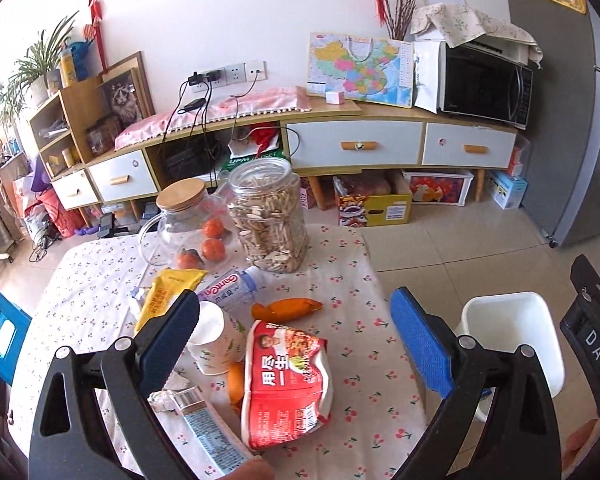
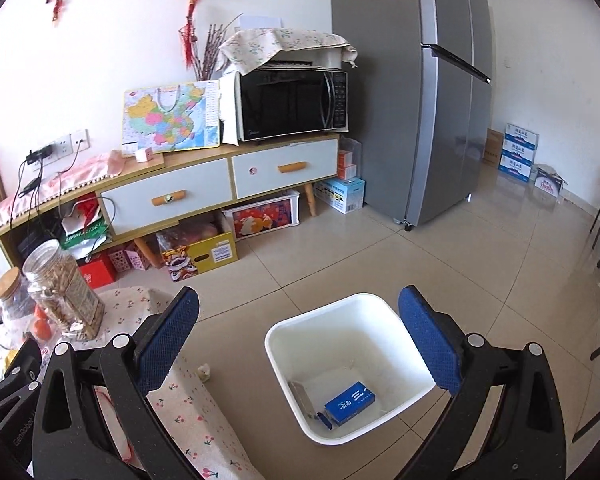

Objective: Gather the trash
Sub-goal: 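Move both tools back over the table toward the remaining trash, then grasp the white floral tissue wad with the left tool while the right tool grasps the milk carton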

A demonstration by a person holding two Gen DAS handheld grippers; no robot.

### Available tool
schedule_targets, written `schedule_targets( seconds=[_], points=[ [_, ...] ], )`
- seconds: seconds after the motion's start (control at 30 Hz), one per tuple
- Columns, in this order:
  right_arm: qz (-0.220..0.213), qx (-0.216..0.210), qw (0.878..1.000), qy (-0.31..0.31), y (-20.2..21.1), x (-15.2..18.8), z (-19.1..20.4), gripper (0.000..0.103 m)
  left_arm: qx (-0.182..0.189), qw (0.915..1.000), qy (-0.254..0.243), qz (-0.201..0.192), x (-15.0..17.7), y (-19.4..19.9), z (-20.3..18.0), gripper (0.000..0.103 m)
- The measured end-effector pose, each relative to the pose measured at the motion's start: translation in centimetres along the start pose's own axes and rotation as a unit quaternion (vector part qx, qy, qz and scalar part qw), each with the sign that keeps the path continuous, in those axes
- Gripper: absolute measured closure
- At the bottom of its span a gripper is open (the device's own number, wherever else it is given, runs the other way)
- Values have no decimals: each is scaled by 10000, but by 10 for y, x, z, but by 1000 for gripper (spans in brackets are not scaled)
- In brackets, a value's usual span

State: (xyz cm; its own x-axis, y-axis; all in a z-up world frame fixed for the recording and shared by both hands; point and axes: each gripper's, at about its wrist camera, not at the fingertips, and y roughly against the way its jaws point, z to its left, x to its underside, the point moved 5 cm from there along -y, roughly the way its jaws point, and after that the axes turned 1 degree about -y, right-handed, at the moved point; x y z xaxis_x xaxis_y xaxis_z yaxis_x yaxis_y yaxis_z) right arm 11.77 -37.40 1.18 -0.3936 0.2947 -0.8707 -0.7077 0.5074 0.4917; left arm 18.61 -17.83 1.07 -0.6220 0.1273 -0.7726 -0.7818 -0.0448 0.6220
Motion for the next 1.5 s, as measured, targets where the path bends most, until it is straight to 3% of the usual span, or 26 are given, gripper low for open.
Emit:
schedule_targets(
  seconds=[0.37,0.63,0.73,0.83,0.97,1.1,1.27,1.33,1.5],
  points=[
    [52,-285,9962,819,9,23,68,7,-342,9982,373,319,29,-24,75,10],
    [524,-715,9896,1129,3,47,104,7,-175,9923,801,933,57,-54,141,10],
    [683,-790,9863,1279,0,55,115,7,294,9824,1119,1470,68,-67,156,10],
    [915,-969,9827,1286,-4,60,123,7,719,9655,1495,2010,81,-78,169,10],
    [1142,-1099,9784,1325,-7,67,128,7,874,9451,1882,2525,98,-92,184,10],
    [1307,-1397,9720,1363,-6,70,134,7,495,9381,1812,2911,114,-114,193,10],
    [1611,-1915,9546,1619,-2,81,149,7,618,9031,2519,3423,143,-140,202,12],
    [1704,-2083,9472,1745,1,86,156,7,539,9024,2583,3406,146,-144,204,12],
    [1722,-2428,9294,2182,13,99,173,7,433,9151,2436,3183,140,-148,204,13]
  ],
)
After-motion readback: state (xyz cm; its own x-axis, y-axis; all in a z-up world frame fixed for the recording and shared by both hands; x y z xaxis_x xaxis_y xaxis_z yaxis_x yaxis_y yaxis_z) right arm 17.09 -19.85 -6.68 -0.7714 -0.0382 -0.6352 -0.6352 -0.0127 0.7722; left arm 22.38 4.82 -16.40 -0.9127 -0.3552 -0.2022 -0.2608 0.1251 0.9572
